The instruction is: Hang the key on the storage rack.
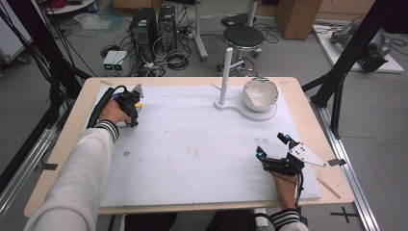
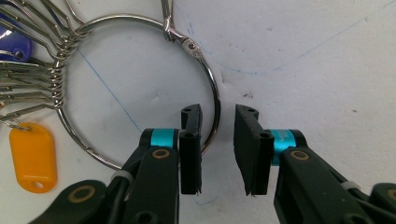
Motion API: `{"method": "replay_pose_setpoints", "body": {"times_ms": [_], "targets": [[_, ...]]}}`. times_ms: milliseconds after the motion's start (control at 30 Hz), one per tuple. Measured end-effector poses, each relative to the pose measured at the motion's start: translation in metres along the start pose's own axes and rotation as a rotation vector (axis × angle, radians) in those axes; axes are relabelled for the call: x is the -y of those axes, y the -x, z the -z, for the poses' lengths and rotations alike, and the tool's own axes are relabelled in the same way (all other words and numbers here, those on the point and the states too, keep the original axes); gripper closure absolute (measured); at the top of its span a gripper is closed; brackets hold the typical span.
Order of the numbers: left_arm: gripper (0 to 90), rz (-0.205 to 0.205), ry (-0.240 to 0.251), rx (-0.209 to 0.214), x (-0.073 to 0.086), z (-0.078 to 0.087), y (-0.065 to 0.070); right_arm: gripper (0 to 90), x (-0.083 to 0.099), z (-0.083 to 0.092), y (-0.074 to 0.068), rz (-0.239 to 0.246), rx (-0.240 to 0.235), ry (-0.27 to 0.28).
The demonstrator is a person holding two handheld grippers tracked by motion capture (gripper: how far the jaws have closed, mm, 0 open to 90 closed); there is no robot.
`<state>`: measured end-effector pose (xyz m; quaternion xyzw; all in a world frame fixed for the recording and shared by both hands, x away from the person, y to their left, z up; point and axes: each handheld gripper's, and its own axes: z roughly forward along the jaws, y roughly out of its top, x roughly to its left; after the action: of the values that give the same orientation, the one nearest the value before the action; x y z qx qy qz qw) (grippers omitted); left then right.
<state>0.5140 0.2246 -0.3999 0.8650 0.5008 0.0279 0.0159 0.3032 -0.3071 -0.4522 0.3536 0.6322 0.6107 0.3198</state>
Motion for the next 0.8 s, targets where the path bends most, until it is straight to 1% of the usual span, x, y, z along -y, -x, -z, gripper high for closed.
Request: {"method": "replay_pose_setpoints", "body": {"times_ms": [333,500,600,767,800], "targets": [[78.1,0.001,-0.006,-0.010,-0.0007,-0.0014,0.0005,1.0,0.0000,0.0000,-0.0001,-0.001,0.000,0.001],[80.2,0.013,-0.007,-0.011,-0.0005,-0.0022,-0.0002,1.0,0.0000,-0.0001,-0.0001,-0.004,0.000,0.002],[81.2,0.006,-0.010,-0.017,-0.0011,-0.0032,0.0005,1.0,0.0000,0.0000,0.0001,0.000,0.000,0.000],[85.0,0.005,-0.008,-0.003,-0.0012,-0.0032,0.0000,1.0,0.0000,0.0000,0.0001,-0.001,0.000,0.000],[85.3,-0.003,-0.005,-0.001,-0.0009,-0.0033,-0.0003,1.0,0.0000,-0.0001,0.0000,-0.002,0.000,-0.001]]}}
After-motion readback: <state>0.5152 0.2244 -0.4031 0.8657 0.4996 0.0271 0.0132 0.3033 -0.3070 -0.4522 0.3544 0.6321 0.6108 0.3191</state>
